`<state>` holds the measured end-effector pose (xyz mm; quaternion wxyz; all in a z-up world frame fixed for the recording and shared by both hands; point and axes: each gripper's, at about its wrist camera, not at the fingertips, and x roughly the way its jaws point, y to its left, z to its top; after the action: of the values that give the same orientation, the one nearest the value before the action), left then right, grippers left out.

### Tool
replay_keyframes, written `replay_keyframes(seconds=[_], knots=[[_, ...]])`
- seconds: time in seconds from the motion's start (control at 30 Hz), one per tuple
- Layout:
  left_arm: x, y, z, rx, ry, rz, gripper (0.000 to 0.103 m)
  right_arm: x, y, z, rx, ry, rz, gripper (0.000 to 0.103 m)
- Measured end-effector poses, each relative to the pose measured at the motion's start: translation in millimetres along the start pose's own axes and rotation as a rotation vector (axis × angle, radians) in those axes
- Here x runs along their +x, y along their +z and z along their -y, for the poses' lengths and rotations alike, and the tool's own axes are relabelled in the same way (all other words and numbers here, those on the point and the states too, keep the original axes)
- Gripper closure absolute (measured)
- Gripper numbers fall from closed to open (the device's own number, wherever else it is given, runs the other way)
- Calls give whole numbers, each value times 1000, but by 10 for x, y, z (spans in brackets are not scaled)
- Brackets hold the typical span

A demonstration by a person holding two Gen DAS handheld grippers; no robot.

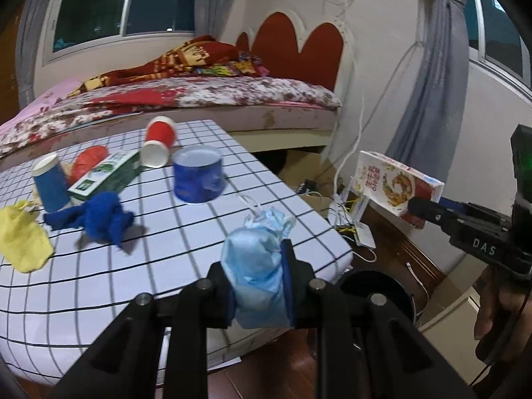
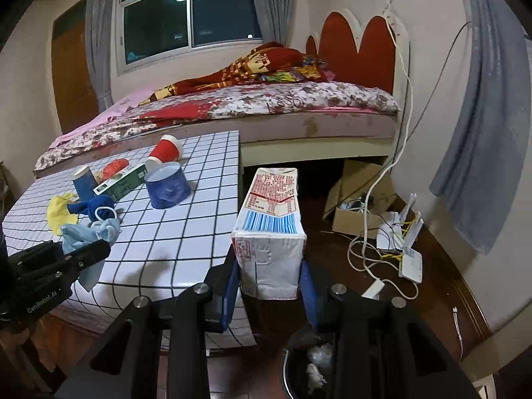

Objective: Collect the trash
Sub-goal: 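Carry the carton and mask over the black bin and release both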

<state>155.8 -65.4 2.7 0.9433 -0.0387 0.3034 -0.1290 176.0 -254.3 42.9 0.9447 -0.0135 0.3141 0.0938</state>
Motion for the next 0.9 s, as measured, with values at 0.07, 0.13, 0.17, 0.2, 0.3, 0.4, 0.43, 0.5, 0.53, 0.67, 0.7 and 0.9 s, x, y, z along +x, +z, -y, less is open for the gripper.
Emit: replay_keyframes(seconds=[0.07, 0.13, 0.17, 0.2, 0.3, 0.4, 0.43, 0.5, 0.53, 0.67, 0.7, 0.9], knots=[[22, 5, 67, 10, -12, -4, 79, -15, -34, 55, 4, -11, -6, 67], [41, 9, 131, 21, -24, -9, 79, -36, -77, 120, 11, -21, -8, 67], [50, 8, 172, 28, -32, -12, 79, -48, -101, 160, 15, -28, -10, 67], [52, 4, 198, 33, -38, -14, 79, -58, -127, 202, 20, -35, -14, 67], [96, -16, 331, 55, -58, -28, 79, -87, -215, 340, 37, -53, -27, 67], [155, -40, 478, 72, -80, -45, 79, -110, -294, 472, 52, -68, -41, 67], [177, -50, 531, 77, -88, -51, 79, -119, -319, 511, 55, -72, -44, 67], [223, -69, 648, 92, -108, -65, 79, -135, -376, 584, 63, -83, -54, 68], [240, -81, 706, 100, -116, -70, 79, -145, -414, 632, 68, -90, -59, 68], [350, -150, 981, 140, -160, -103, 79, -165, -564, 827, 90, -113, -84, 68], [372, -166, 1033, 145, -169, -111, 79, -176, -609, 882, 98, -120, -91, 68], [543, -308, 1368, 190, -226, -171, 79, -236, -827, 1156, 130, -147, -127, 68]])
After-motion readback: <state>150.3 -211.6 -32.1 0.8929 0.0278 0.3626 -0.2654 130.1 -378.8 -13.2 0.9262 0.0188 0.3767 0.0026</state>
